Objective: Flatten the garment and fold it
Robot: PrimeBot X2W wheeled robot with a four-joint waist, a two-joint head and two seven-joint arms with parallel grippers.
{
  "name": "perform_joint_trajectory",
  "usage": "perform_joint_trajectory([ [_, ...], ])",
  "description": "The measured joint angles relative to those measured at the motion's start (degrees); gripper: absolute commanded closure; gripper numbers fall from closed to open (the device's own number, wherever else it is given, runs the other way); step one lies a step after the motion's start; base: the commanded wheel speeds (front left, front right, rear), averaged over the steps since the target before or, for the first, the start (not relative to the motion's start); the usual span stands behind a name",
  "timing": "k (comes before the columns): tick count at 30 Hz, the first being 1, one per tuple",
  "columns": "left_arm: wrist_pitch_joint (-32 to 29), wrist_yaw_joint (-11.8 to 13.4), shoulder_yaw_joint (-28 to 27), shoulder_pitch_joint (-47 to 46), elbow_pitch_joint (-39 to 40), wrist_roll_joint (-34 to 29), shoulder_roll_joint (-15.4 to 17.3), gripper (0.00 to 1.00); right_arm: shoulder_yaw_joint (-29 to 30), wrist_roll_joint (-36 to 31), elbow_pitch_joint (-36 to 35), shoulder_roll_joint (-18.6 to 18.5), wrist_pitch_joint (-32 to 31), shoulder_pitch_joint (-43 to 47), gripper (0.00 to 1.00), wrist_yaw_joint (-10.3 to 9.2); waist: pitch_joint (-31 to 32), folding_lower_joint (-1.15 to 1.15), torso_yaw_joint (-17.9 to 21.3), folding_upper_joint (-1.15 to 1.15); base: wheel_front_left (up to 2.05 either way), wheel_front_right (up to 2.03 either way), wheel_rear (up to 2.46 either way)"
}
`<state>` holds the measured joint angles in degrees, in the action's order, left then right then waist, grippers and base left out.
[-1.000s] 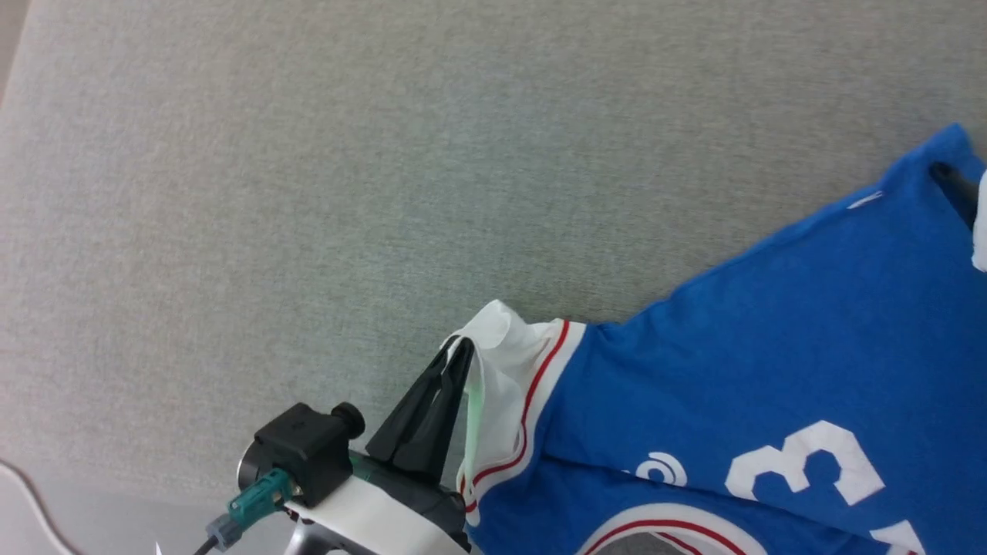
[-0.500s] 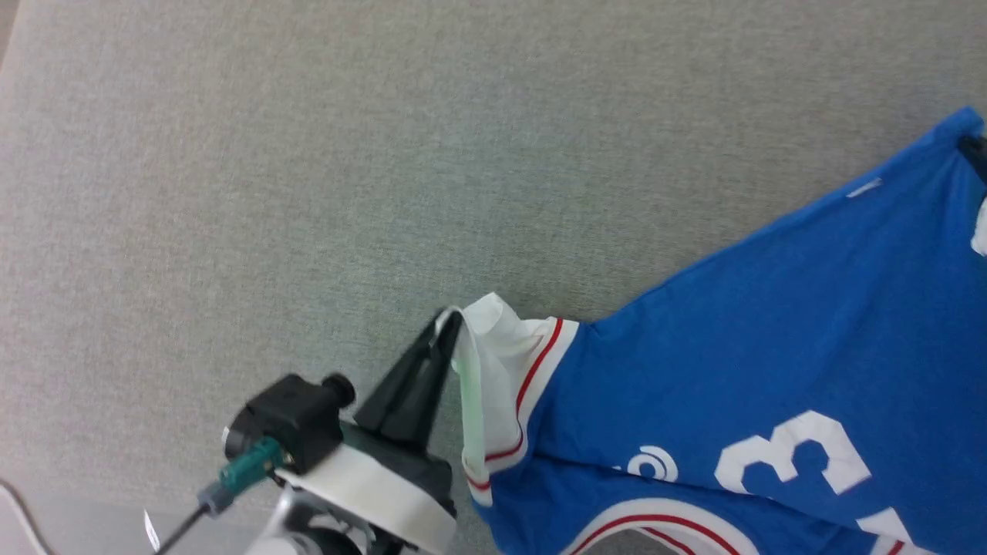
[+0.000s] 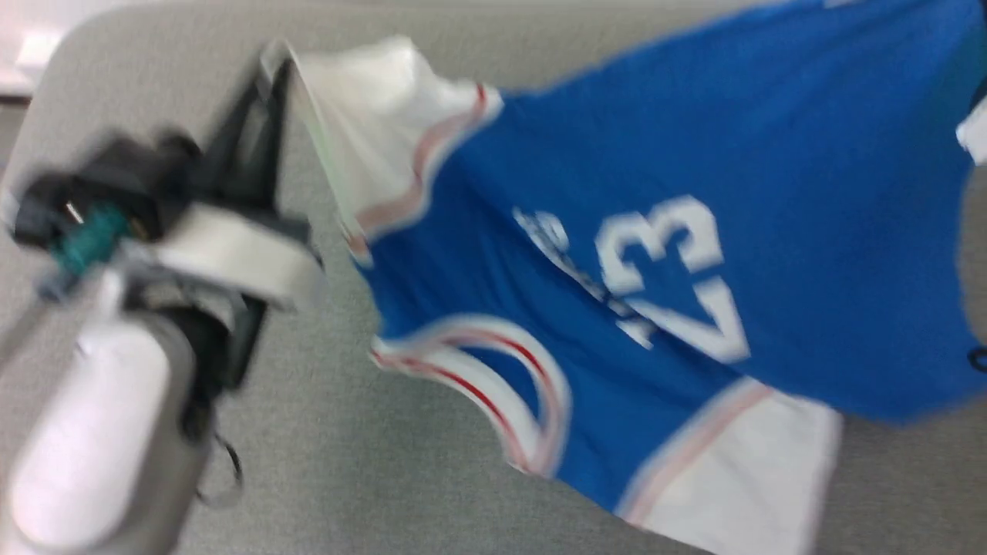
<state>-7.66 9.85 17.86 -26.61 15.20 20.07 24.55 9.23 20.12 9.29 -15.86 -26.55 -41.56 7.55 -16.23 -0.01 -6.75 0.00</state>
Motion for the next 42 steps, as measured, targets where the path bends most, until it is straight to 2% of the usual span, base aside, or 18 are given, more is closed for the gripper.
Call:
perform_joint_trajectory([
  [3, -2.2, -0.3, -1.1, -8.2, -2.5, -0.4, 0.6, 1.00, -0.7, -0.4, 0.3, 1.0, 1.0, -3.1, 1.00, 0.00, 2.4, 0.00, 1.3, 0.00, 0.00, 0.00, 0.00],
  [7, -5.8, -2.3, -1.4, -19.7, -7.3, -0.3, 0.8, 1.00, -2.9, -0.9, 1.2, 1.8, 0.5, -8.2, 1.00, -0.01, 5.0, 0.00, 3.5, 0.00, 0.00, 0.00, 0.00],
  [13, -12.2, -4.3, -1.8, -35.5, -16.7, 2.7, -1.4, 1.00, -6.0, -1.6, 3.7, 3.8, -1.9, -17.6, 1.00, -0.01, 7.0, 0.00, 7.4, 0.00, 0.00, 0.00, 0.00],
  [19, -18.0, -5.1, -1.1, -48.5, -24.4, 2.0, -1.2, 1.00, -5.6, -2.9, 8.4, 6.2, -4.5, -26.4, 1.00, -0.01, 6.5, -0.01, 10.5, 0.00, 0.00, 0.00, 0.00],
  [24, -20.0, -5.2, 0.6, -57.2, -29.7, -0.7, -1.3, 1.00, -3.8, -6.0, 12.4, 7.8, -6.2, -32.6, 1.00, -0.01, 3.6, 0.01, 11.7, 0.00, 0.00, 0.00, 0.00],
  [29, -16.2, -4.6, 1.4, -67.2, -32.0, -4.2, -2.5, 1.00, -2.3, -8.3, 15.2, 8.9, -4.6, -39.4, 1.00, -0.01, -1.4, 0.01, 12.4, 0.00, 0.00, 0.00, 0.00],
  [32, -11.4, -4.6, 2.2, -73.5, -33.8, -6.0, -4.0, 1.00, -1.8, -10.0, 16.9, 9.1, -1.3, -44.0, 1.00, -0.01, -5.0, 0.03, 12.8, 0.00, 0.00, 0.00, 0.00],
  [33, -8.0, -4.7, 2.6, -76.9, -34.8, -7.0, -4.7, 1.00, -1.3, -11.0, 18.0, 9.1, 1.2, -46.9, 1.00, -0.01, -7.5, 0.02, 13.1, 0.00, 0.00, 0.00, 0.00],
  [42, 1.0, -5.6, 2.8, -83.5, -41.4, -6.8, -7.8, 1.00, -0.2, -13.5, 22.0, 8.1, 8.8, -52.2, 1.00, -0.01, -17.5, 0.03, 14.1, 0.00, 0.00, 0.00, 0.00],
])
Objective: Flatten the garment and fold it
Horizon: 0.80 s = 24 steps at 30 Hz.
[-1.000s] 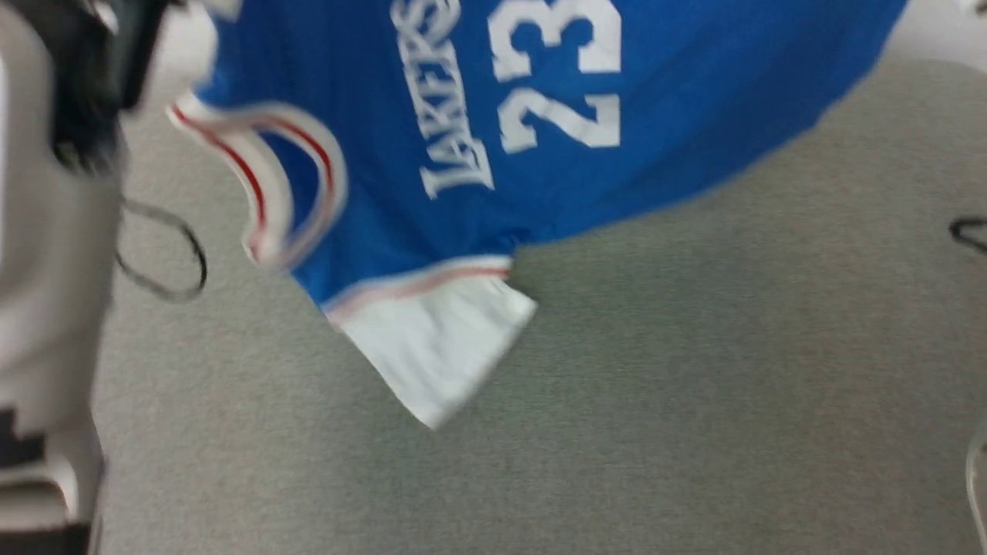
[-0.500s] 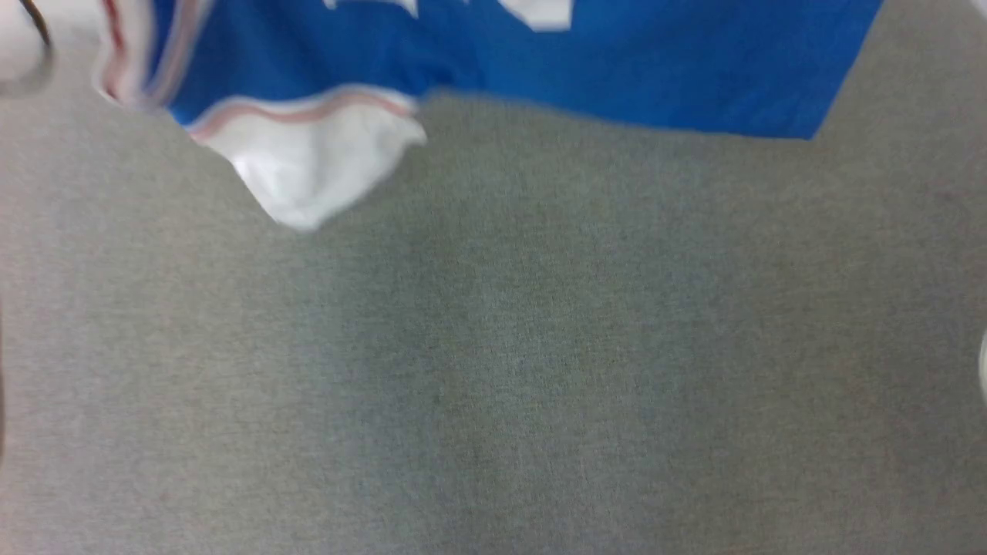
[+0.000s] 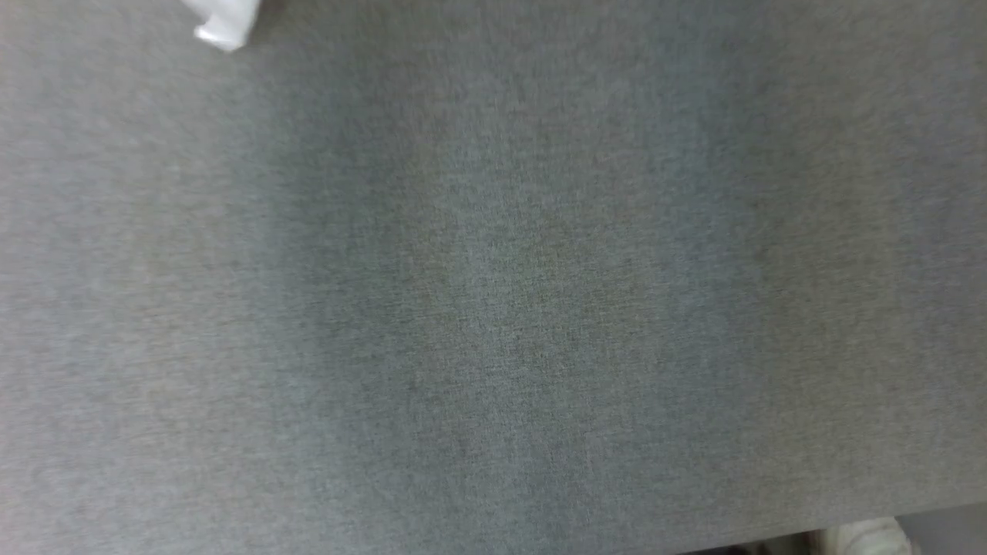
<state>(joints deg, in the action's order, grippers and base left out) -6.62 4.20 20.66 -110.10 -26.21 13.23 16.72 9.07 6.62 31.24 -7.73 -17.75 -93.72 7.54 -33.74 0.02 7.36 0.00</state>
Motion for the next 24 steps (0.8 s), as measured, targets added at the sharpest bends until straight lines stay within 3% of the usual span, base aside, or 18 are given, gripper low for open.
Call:
perform_joint_trajectory([
  [6, 4.4, -4.0, 0.4, -0.1, -2.0, 2.3, -0.7, 1.00, -2.2, 2.0, 0.5, -3.1, 2.8, 0.5, 1.00, 0.00, -5.3, -0.01, 0.3, 0.00, 0.00, 0.00, 0.00],
  [9, 6.1, -4.9, 0.4, 1.1, -1.6, 3.5, -0.7, 1.00, -3.2, 3.7, -0.3, -4.6, 3.5, 1.6, 1.00, 0.01, -6.8, -0.02, 0.2, 0.00, 0.00, 0.00, 0.00],
  [14, 9.3, -7.0, 0.5, 10.9, 2.2, 6.5, -0.6, 1.00, -6.9, 9.9, -4.3, -9.1, 4.7, 8.4, 1.00, 0.00, -8.9, -0.01, -1.1, 0.00, 0.00, 0.00, 0.00],
  [16, 9.6, -7.3, 1.4, 19.3, 8.3, 7.8, 0.5, 1.00, -9.5, 14.5, -9.0, -12.1, 4.6, 14.4, 1.00, 0.01, -8.7, -0.01, -2.1, 0.00, 0.00, 0.00, 0.00],
  [19, 9.4, -6.7, 1.8, 30.0, 16.7, 8.7, 2.3, 1.00, -9.9, 18.9, -15.2, -14.6, 4.2, 22.8, 1.00, 0.01, -7.3, -0.02, -2.9, 0.00, 0.00, 0.00, 0.00],
  [24, 7.6, -1.8, 2.6, 50.4, 32.9, 8.7, 6.8, 1.00, -6.9, 23.4, -24.9, -16.2, 3.1, 39.0, 1.00, 0.00, -3.5, -0.04, -4.0, 0.00, 0.00, 0.00, 0.00],
])
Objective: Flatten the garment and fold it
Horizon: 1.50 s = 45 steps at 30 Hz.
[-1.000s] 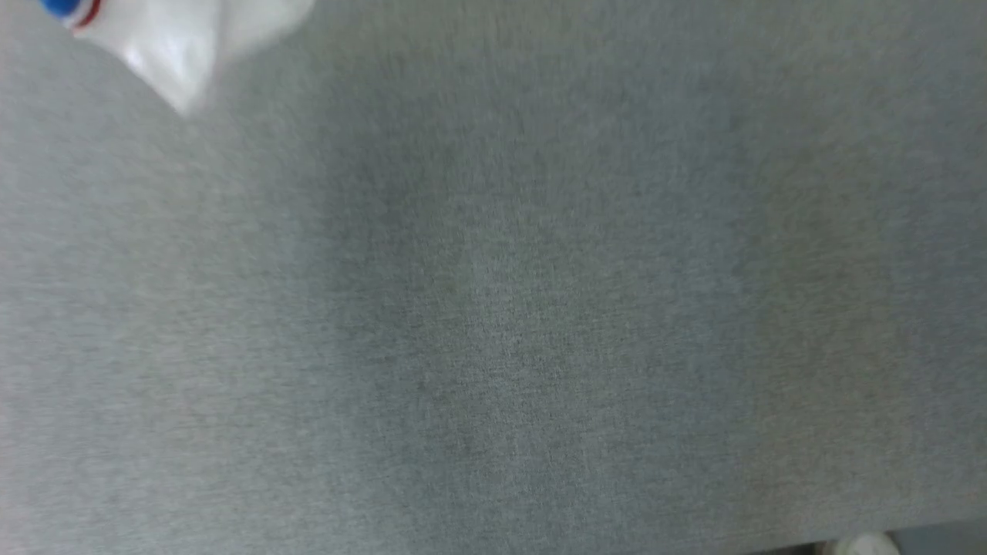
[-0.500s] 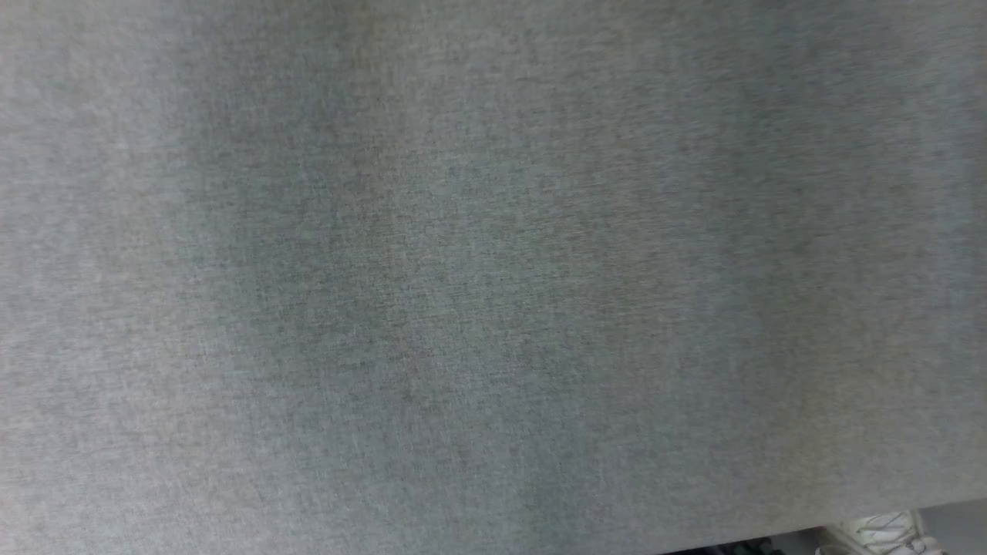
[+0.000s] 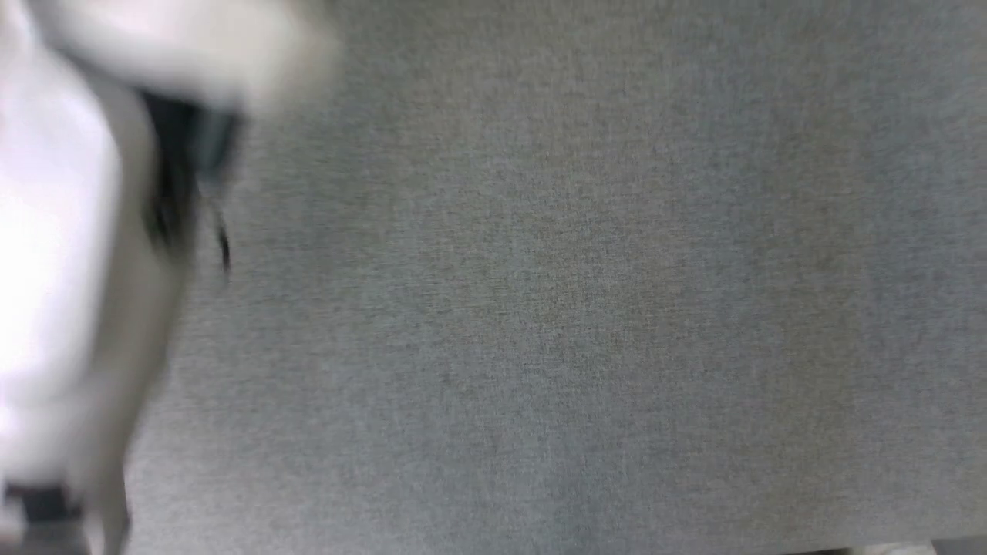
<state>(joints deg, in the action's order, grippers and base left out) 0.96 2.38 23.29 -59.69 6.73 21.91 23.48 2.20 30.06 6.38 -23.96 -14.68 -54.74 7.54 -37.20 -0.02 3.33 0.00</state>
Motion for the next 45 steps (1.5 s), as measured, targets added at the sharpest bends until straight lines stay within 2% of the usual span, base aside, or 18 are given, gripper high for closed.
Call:
perform_joint_trajectory([
  [5, -1.2, 5.1, 2.0, 18.8, 10.0, -1.9, 4.0, 1.00, 3.6, 0.9, -6.4, 2.0, 0.1, 15.0, 1.00, 0.00, 4.2, 0.00, -0.9, 0.00, 0.00, 0.00, 0.00],
  [7, -1.2, 6.9, 2.5, 25.5, 11.8, -0.9, 4.1, 1.00, 3.5, 0.9, -8.0, 3.4, 0.1, 20.5, 1.00, 0.00, 5.8, 0.00, -1.2, 0.00, 0.00, 0.00, 0.00],
  [12, -1.7, 9.3, 4.6, 40.1, 12.4, 2.1, 5.0, 1.00, 2.9, 1.0, -9.8, 6.6, 0.0, 33.1, 1.00, 0.00, 10.0, 0.00, -1.6, 0.00, 0.00, 0.00, 0.00],
  [17, -3.8, 10.0, 7.0, 50.8, 10.2, 6.3, 5.5, 1.00, 2.6, 0.0, -9.2, 6.5, -0.4, 42.9, 1.00, 0.00, 13.8, 0.00, -1.9, 0.00, 0.00, 0.00, 0.00],
  [22, -7.9, 10.1, 8.4, 57.8, 8.8, 10.9, 6.5, 1.00, 4.7, -0.3, -7.3, 6.8, -1.1, 50.6, 1.00, 0.00, 17.1, 0.01, -2.4, 0.00, 0.00, 0.00, 0.00],
  [32, -15.8, 11.3, 7.9, 72.5, 12.5, 24.4, 9.3, 1.00, 7.1, 1.1, -6.8, 5.8, -7.9, 61.5, 1.00, 0.00, 21.9, 0.01, -3.3, 0.00, 0.00, 0.00, 0.00],
  [39, -16.2, 11.8, 6.5, 79.5, 15.5, 29.7, 10.3, 1.00, 7.5, 3.5, -7.8, 6.8, -13.7, 69.6, 1.00, 0.00, 25.0, 0.01, -3.9, 0.00, 0.00, 0.00, 0.00],
  [45, -13.7, 13.1, 2.9, 84.9, 19.1, 31.6, 12.2, 1.00, 11.4, 4.7, -10.9, 8.3, -15.5, 74.6, 1.00, 0.00, 27.8, 0.01, -4.6, 0.00, 0.00, 0.00, 0.00],
])
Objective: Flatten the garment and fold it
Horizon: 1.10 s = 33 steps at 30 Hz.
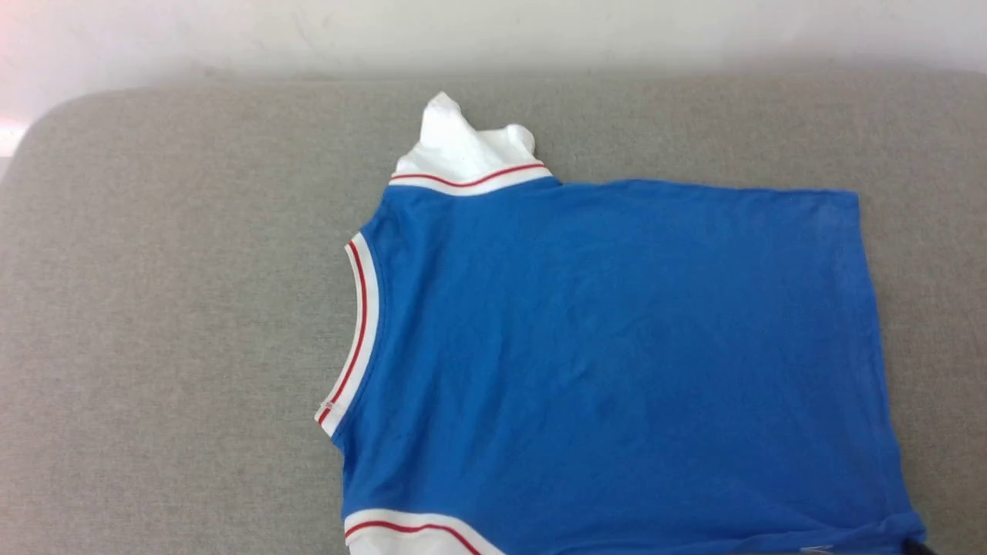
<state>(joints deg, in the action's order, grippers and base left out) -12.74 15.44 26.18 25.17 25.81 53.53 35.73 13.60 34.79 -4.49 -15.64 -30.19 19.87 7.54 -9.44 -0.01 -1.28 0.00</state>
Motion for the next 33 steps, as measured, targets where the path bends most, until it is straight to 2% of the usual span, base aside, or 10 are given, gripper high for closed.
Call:
perform_joint_trajectory([
  [6, 5.0, 0.8, -4.6, -2.2, 4.7, -4.4, 2.2, 1.00, 2.7, -1.4, -3.4, 1.3, 1.3, -0.6, 1.00, 0.00, 1.9, 0.00, -0.6, 0.00, 0.00, 0.00, 0.00],
  [10, 5.7, 0.7, -4.8, -10.4, 5.5, -9.7, 2.7, 1.00, 2.2, -3.5, -5.1, 0.8, 1.7, -4.9, 1.00, 0.00, 1.4, 0.01, -0.5, 0.00, 0.00, 0.00, 0.00],
  [17, 3.7, -1.8, -2.3, -26.5, 1.2, -16.1, 2.0, 1.00, -0.7, -6.3, -5.3, -1.4, 2.7, -16.3, 1.00, 0.00, -2.4, 0.02, 0.3, 0.00, 0.00, 0.00, 0.00],
  [20, 3.7, -2.8, -1.9, -33.3, -2.0, -18.6, 0.9, 1.00, -1.9, -7.5, -3.7, -2.9, 3.4, -20.3, 1.00, 0.00, -4.7, 0.02, 0.7, 0.00, 0.00, 0.00, 0.00],
  [25, 5.8, -3.8, -1.2, -41.1, -8.2, -19.9, -3.2, 1.00, -3.8, -8.4, 0.0, -4.8, 4.7, -25.3, 1.00, 0.00, -8.9, 0.03, 1.3, 0.00, 0.00, 0.00, 0.00],
  [33, 10.3, -3.8, 1.2, -45.2, -21.7, -23.1, -7.6, 1.00, -7.1, -8.6, 5.9, -6.2, 6.1, -28.7, 1.00, 0.01, -14.6, 0.02, 2.1, 0.00, 0.00, 0.00, 0.00],
])
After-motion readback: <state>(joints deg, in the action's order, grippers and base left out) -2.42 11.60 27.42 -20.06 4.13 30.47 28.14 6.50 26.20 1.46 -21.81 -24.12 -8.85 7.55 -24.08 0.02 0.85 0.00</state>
